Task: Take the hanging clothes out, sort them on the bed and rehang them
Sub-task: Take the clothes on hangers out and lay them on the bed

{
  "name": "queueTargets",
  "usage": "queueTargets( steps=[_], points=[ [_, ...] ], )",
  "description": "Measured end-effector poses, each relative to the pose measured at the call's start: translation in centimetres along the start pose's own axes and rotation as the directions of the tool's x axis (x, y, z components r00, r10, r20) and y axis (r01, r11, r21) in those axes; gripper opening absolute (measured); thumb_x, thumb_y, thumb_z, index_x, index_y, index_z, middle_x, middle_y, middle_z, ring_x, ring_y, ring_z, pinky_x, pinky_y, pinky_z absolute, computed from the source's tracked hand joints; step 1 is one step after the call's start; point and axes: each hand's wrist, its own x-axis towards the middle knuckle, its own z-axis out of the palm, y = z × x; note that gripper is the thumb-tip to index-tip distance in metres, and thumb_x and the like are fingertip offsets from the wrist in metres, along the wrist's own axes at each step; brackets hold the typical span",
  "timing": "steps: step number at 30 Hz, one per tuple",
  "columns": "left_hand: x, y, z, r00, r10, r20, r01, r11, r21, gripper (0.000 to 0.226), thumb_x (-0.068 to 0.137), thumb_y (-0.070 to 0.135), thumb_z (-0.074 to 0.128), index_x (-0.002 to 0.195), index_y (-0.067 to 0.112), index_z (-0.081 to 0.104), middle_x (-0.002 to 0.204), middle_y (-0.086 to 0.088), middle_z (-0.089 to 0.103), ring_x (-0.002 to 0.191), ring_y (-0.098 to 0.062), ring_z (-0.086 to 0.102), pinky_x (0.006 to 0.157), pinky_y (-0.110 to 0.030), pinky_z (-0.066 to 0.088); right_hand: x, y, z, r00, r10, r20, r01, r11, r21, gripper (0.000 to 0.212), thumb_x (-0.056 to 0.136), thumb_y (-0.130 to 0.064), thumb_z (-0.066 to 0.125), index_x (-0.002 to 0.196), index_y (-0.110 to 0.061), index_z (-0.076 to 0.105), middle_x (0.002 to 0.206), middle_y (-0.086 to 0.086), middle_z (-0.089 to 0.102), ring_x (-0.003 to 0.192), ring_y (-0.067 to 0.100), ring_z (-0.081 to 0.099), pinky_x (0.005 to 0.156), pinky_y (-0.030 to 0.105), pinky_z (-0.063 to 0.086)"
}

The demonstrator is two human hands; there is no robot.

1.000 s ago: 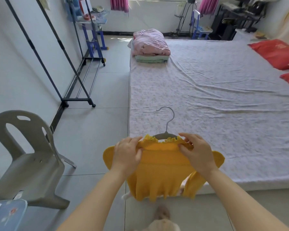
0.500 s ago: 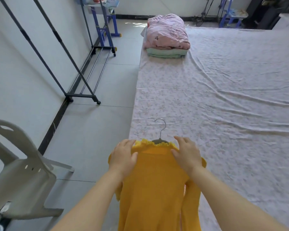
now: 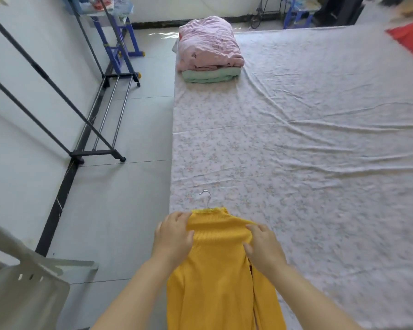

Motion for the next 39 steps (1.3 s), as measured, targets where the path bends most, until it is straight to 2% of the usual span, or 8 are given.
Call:
queueTargets(
  steps=[7, 11, 14, 18, 25, 32, 36, 39],
  points=[
    [0.4, 4.5, -1.5, 0.954, 0.281, 0.106, -0.294, 0.947, 0.13, 0.052, 0.092, 0.032, 0.048, 0.14, 0.026, 0.031, 0.139, 0.006, 0.038, 0.125, -0.017, 0.038, 0.103, -0.032, 0.027, -6.4, 1.8, -2.1, 0.959, 0.204, -0.197, -0.18, 0.975, 0.132, 0.044, 0.092, -0.026, 0.05, 0.135, -0.02, 0.04, 0.135, 0.001, 0.04, 0.122, 0.019, 0.04, 0.099, 0.029, 0.038],
    [-1.4, 8.0, -2.3, 0.845, 0.499, 0.193, -0.531, 0.828, 0.179, 0.051, 0.094, 0.033, 0.043, 0.142, 0.027, 0.028, 0.141, 0.006, 0.036, 0.127, -0.017, 0.036, 0.103, -0.032, 0.03, -13.0, 2.3, -2.1, 0.867, 0.384, -0.318, -0.325, 0.919, 0.223, 0.049, 0.092, -0.029, 0.052, 0.138, -0.023, 0.036, 0.137, 0.001, 0.038, 0.124, 0.018, 0.039, 0.099, 0.028, 0.038],
    [-4.5, 10.5, -2.4, 0.737, 0.621, 0.268, -0.671, 0.719, 0.179, 0.051, 0.095, 0.034, 0.041, 0.143, 0.028, 0.025, 0.146, 0.004, 0.03, 0.133, -0.02, 0.03, 0.109, -0.035, 0.023, -19.5, 2.2, -1.0, 0.756, 0.535, -0.376, -0.449, 0.843, 0.297, 0.05, 0.09, -0.025, 0.053, 0.138, -0.02, 0.037, 0.136, 0.003, 0.039, 0.124, 0.02, 0.04, 0.101, 0.029, 0.037],
    [-10.5, 13.4, -1.6, 0.536, 0.773, 0.339, -0.843, 0.506, 0.18, 0.052, 0.095, 0.038, 0.042, 0.143, 0.028, 0.025, 0.146, 0.004, 0.031, 0.134, -0.021, 0.029, 0.11, -0.036, 0.021, -29.4, 1.5, 2.2, 0.562, 0.695, -0.449, -0.586, 0.717, 0.378, 0.049, 0.089, -0.025, 0.054, 0.136, -0.02, 0.04, 0.132, 0.002, 0.043, 0.121, 0.02, 0.043, 0.099, 0.027, 0.034],
    [-26.0, 18.9, 2.0, 0.099, 0.875, 0.474, -0.993, 0.058, 0.099, 0.05, 0.093, 0.039, 0.042, 0.14, 0.028, 0.03, 0.141, 0.005, 0.038, 0.13, -0.019, 0.034, 0.106, -0.032, 0.024, -48.4, 0.1, 9.9, 0.149, 0.914, -0.377, -0.72, 0.362, 0.592, 0.049, 0.091, -0.027, 0.049, 0.138, -0.023, 0.036, 0.131, 0.0, 0.042, 0.124, 0.017, 0.04, 0.098, 0.025, 0.033],
    [-48.4, 20.8, 6.7, -0.293, 0.778, 0.556, -0.943, -0.331, -0.035, 0.052, 0.091, 0.041, 0.044, 0.139, 0.029, 0.03, 0.139, 0.005, 0.04, 0.128, -0.017, 0.037, 0.105, -0.032, 0.025, -68.1, -3.6, 20.2, -0.253, 0.943, -0.218, -0.652, 0.001, 0.758, 0.048, 0.091, -0.025, 0.048, 0.138, -0.023, 0.036, 0.134, 0.0, 0.042, 0.123, 0.017, 0.043, 0.1, 0.025, 0.037],
    [-62.6, 19.5, 9.3, -0.489, 0.68, 0.547, -0.852, -0.507, -0.132, 0.05, 0.091, 0.04, 0.044, 0.138, 0.028, 0.032, 0.136, 0.004, 0.043, 0.126, -0.017, 0.039, 0.105, -0.032, 0.025, -79.2, -6.5, 26.0, -0.43, 0.896, -0.115, -0.557, -0.163, 0.815, 0.049, 0.094, -0.025, 0.048, 0.141, -0.021, 0.033, 0.135, 0.0, 0.041, 0.124, 0.017, 0.041, 0.102, 0.026, 0.037],
    [-72.8, 18.0, 10.8, -0.608, 0.593, 0.528, -0.764, -0.617, -0.186, 0.052, 0.092, 0.043, 0.044, 0.14, 0.028, 0.029, 0.139, 0.004, 0.04, 0.128, -0.017, 0.037, 0.107, -0.033, 0.024, -86.9, -8.8, 29.9, -0.547, 0.835, -0.065, -0.505, -0.267, 0.821, 0.046, 0.094, -0.024, 0.048, 0.138, -0.02, 0.036, 0.129, 0.002, 0.044, 0.116, 0.017, 0.045, 0.095, 0.025, 0.04]
  ],
)
